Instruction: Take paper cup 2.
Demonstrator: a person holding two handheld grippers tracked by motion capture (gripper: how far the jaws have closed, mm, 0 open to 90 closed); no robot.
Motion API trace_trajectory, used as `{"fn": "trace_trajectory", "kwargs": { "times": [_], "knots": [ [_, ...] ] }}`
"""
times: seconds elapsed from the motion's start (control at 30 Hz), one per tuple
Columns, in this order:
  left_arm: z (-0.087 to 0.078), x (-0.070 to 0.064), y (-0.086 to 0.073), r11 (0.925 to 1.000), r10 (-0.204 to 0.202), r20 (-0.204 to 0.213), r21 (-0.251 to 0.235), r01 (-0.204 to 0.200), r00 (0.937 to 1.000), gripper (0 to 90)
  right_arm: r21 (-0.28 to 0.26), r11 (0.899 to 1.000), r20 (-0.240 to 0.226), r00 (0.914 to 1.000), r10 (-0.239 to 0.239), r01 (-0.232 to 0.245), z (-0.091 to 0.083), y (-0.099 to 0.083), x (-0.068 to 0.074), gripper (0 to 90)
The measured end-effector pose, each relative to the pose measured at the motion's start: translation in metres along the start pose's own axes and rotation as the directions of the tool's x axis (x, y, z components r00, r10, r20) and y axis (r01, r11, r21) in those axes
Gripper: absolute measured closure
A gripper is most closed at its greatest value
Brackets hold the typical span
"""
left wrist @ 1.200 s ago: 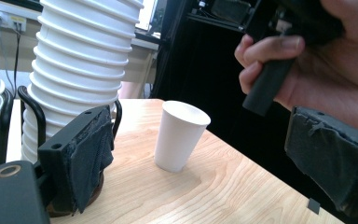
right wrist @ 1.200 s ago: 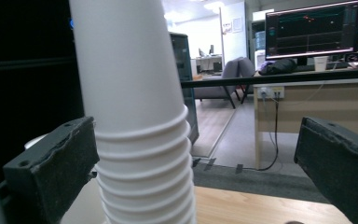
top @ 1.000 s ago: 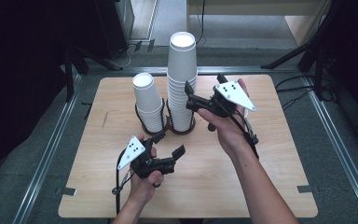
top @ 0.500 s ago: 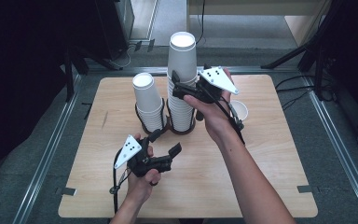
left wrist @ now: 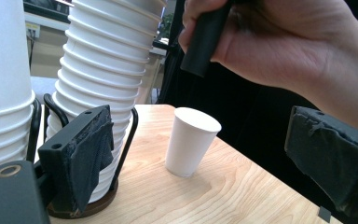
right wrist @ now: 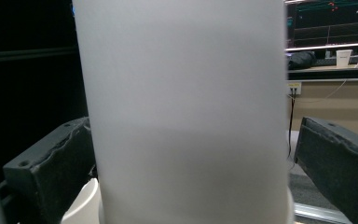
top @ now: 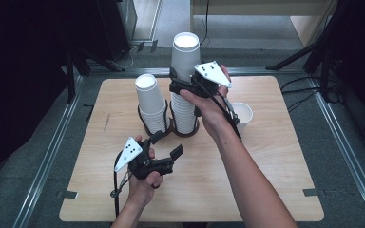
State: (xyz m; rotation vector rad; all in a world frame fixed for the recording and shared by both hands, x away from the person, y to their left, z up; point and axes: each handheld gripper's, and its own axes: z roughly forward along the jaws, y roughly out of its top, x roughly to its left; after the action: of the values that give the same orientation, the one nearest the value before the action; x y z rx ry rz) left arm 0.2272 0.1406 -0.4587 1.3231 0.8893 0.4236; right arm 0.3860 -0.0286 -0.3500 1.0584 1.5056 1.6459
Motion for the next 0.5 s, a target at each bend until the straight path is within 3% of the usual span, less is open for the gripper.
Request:
{"fn": "trace_trajectory", "kwargs": {
  "times": [0.17,0.3,0.4,0.5],
  "knots": [
    [0.001,0.003,-0.001,1.0,0.0,-0.026,0.007,0.001,0.9997,7.8,0.007,1.0,0.006,1.0,-0.006,0.006,0.007,0.004,0.003,0.5],
    [0.007,0.007,-0.003,0.9995,0.021,-0.087,0.025,-0.018,0.996,7.8,0.007,1.0,0.002,1.0,-0.001,0.001,0.007,0.006,0.001,2.5],
    [0.018,0.009,-0.002,0.9978,0.057,-0.137,0.042,-0.052,0.9889,7.8,0.012,1.0,-0.007,0.9999,-0.009,0.009,0.007,0.006,-0.001,2.4],
    [0.032,0.013,0.001,0.9956,0.09,-0.189,0.043,-0.083,0.9779,7.8,0.022,1.0,-0.017,0.9997,-0.015,0.015,0.006,0.006,-0.001,2.2]
  ]
}}
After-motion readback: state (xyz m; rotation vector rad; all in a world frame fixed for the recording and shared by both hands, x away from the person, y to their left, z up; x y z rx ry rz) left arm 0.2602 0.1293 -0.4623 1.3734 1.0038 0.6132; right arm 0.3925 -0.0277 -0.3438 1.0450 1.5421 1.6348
